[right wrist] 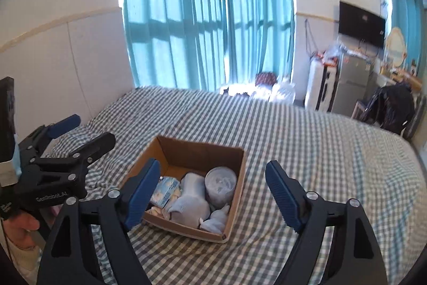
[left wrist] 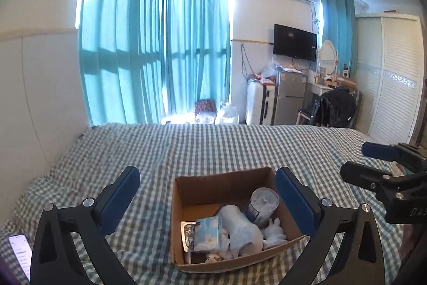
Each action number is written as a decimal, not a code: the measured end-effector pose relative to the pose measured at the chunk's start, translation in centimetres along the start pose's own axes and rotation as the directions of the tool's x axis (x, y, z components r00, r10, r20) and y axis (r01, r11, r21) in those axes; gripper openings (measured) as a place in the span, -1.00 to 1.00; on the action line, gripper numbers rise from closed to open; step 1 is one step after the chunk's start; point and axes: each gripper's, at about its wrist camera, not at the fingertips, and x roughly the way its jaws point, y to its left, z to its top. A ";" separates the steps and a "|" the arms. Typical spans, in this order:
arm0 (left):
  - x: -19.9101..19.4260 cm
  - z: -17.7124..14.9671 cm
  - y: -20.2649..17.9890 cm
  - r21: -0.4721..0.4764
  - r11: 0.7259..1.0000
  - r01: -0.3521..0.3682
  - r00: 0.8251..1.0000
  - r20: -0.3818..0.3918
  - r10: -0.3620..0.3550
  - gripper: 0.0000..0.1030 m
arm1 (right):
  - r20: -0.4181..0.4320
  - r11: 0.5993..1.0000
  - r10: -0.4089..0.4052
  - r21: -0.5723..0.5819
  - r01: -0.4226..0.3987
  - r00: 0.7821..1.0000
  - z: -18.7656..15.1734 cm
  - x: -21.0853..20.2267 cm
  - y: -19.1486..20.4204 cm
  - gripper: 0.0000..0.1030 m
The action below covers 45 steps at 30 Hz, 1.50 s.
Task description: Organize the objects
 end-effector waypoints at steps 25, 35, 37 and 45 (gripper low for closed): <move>-11.9 -6.2 -2.5 -0.054 0.993 -0.102 0.982 0.156 0.109 1.00 | 0.301 0.986 -0.164 0.021 0.166 0.939 -8.1 -10.3 1.1 1.00; -10.5 -8.5 -1.5 -0.081 0.986 -0.147 0.984 0.095 0.154 1.00 | 0.212 0.983 -0.182 0.038 0.178 0.960 -9.6 -7.7 0.9 1.00; -10.4 -8.7 -1.5 -0.080 0.987 -0.139 0.985 0.087 0.146 1.00 | 0.214 0.982 -0.190 0.039 0.186 0.958 -9.6 -7.9 0.9 1.00; -10.5 -8.6 -1.5 -0.074 0.989 -0.128 0.988 0.075 0.134 1.00 | 0.227 0.985 -0.173 0.019 0.173 0.958 -9.3 -8.4 1.9 1.00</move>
